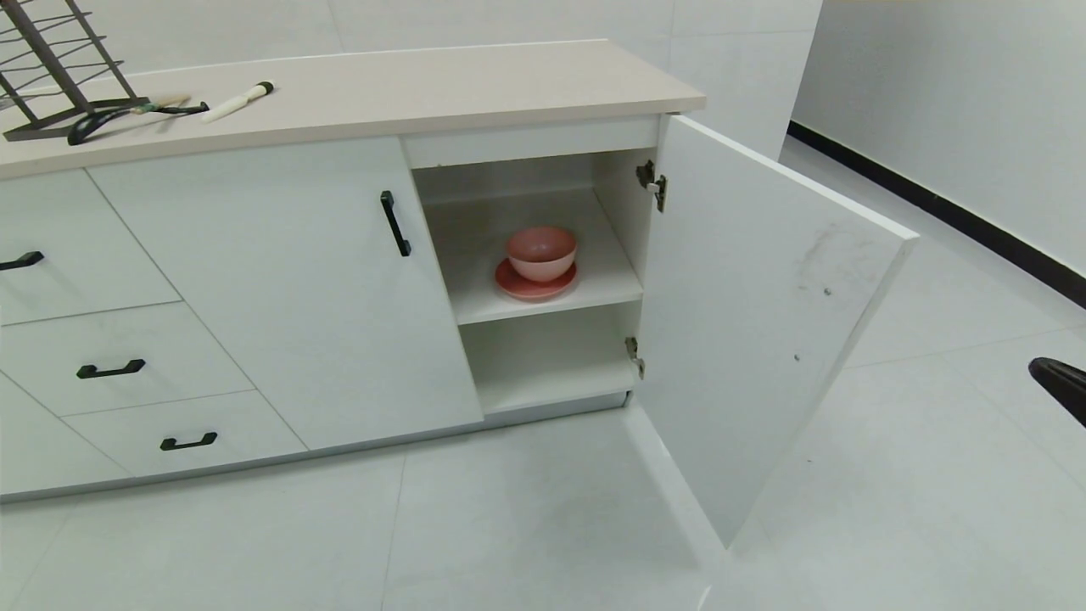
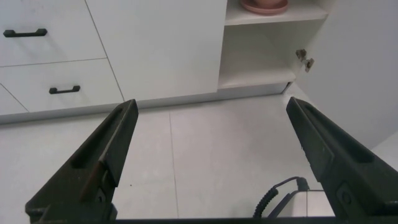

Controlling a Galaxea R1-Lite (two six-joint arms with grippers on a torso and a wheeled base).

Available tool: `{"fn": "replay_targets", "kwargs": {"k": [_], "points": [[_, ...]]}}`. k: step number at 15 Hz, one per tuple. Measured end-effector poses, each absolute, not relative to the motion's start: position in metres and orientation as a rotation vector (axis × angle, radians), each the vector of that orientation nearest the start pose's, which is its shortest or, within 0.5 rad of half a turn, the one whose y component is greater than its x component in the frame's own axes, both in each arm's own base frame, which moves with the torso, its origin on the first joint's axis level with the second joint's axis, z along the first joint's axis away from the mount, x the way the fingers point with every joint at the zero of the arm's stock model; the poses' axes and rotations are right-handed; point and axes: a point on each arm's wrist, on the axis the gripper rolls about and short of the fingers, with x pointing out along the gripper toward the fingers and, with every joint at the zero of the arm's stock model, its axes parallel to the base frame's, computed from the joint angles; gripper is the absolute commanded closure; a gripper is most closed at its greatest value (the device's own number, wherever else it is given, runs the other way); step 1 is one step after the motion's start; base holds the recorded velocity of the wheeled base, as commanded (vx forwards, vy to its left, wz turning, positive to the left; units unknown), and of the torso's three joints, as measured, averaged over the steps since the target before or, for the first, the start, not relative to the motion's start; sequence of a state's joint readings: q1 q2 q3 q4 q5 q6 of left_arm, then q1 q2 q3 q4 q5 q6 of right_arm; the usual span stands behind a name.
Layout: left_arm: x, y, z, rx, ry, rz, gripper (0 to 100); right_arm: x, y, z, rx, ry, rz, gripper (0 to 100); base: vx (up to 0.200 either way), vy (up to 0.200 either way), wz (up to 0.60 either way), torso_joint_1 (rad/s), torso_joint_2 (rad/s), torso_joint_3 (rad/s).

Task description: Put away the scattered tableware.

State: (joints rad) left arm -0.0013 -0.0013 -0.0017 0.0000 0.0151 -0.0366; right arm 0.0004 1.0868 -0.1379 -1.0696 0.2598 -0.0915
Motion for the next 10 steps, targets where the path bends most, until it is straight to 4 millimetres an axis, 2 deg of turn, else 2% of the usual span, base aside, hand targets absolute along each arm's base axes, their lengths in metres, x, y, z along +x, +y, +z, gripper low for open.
{"fn": "replay_targets", "kwargs": {"k": [3, 7, 10], "points": [[-0.023, 0.000, 0.076, -0.035, -0.003, 0.013, 0, 0.143, 0.006, 0.168, -0.097, -0.043, 0.260, 100, 0.000, -0.200, 0.00, 0.004, 0.00, 0.001], [-0.023, 0.000, 0.076, -0.041, -0.002, 0.014, 0, 0.159, 0.006, 0.164, -0.093, -0.013, 0.265, 100, 0.000, 0.000, 0.00, 0.000, 0.00, 0.000], [-0.023, 0.000, 0.076, -0.041, -0.004, 0.014, 0, 0.179, 0.006, 0.172, -0.096, -0.034, 0.277, 100, 0.000, 0.000, 0.00, 0.000, 0.00, 0.000]]}}
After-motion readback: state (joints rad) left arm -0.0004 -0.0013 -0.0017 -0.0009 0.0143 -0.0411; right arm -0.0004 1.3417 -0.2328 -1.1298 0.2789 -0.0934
